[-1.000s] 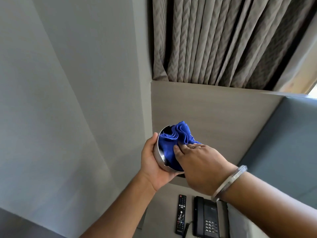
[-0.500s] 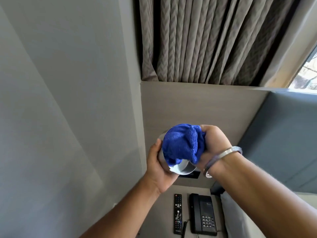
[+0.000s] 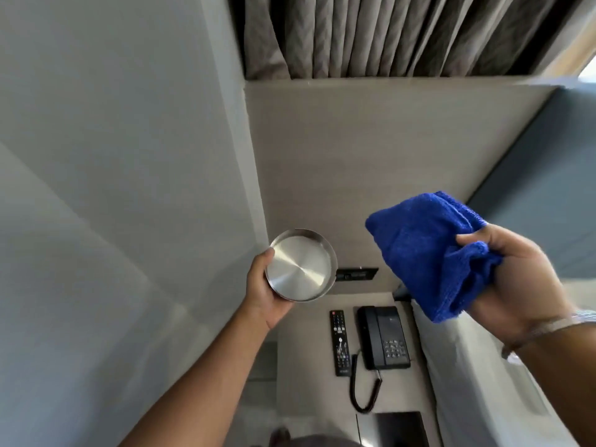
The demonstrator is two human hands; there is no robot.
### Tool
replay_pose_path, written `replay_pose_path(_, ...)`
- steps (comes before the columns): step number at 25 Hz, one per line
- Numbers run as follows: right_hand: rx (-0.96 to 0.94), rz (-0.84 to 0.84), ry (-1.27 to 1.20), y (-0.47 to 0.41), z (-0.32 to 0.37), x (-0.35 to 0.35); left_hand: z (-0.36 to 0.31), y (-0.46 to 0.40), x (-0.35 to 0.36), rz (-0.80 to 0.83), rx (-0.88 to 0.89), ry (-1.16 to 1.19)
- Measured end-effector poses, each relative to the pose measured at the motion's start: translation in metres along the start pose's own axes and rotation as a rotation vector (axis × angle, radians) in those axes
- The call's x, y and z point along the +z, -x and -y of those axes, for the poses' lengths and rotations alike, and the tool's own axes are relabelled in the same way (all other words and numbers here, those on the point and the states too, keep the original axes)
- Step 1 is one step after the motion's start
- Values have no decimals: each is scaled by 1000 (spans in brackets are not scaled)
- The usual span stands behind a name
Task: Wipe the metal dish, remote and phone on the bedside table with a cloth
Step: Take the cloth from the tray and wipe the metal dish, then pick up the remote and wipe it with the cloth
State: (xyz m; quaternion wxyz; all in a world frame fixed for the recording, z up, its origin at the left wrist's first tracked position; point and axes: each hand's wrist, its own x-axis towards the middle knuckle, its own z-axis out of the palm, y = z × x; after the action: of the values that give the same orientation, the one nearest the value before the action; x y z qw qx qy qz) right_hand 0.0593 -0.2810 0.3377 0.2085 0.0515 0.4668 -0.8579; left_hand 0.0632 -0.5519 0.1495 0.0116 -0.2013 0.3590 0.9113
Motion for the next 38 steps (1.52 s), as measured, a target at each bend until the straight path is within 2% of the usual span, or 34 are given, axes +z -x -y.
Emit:
replay_pose_path(3, 68, -175, 128, -27, -51, -41, 46, -23, -30, -168, -75, -152)
replay_pose_path(7, 280, -352, 222, -64, -137, -130, 135, -52, -101, -352, -228, -363)
replay_pose_path(13, 541, -397, 201, -90, -249, -238, 273, -94, -223, -661, -122, -604)
replay_pose_path(18, 623, -366, 196, -95, -280, -278, 327, -118, -266, -658, -96, -880)
replay_pose_path(22, 627, -325, 191, -106, -277, -286, 344, -126, -273, -644, -158, -1115)
replay_pose_path(25, 630, -295, 154, -111, -272, -287, 349, -132, -269, -664, -137, -1264)
replay_pose_path(29, 651, -284, 140, -115, -269, -286, 350, -136, -264, -694, -159, -1358)
replay_pose_path(35, 639, -293, 131, -110, -268, -293, 341, -130, -265, -612, -227, -1364)
replay_pose_path(36, 637, -294, 128, -108, -268, -295, 337, -128, -260, -625, -224, -1452)
replay_pose_path(38, 629, -307, 104, -105, -265, -297, 331, -133, -242, -639, -72, -1746)
